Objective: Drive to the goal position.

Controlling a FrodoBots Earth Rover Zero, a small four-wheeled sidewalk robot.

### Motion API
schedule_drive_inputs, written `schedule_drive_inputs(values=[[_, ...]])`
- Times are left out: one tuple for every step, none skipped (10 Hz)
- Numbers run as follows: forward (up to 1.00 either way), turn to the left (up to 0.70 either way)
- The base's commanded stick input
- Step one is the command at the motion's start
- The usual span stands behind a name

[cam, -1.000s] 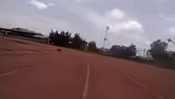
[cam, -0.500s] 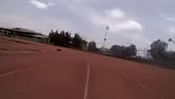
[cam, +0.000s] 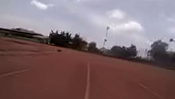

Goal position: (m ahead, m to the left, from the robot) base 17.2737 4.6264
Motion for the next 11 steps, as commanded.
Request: schedule_drive_inputs(values=[[0.45, 0.00], [0.45, 0.00], [0.45, 0.00], [0.45, 0.00], [0.45, 0.00], [0.45, 0.00], [0.45, 0.00], [0.45, 0.00], [0.45, 0.00], [0.45, 0.00], [0.45, 0.00]])
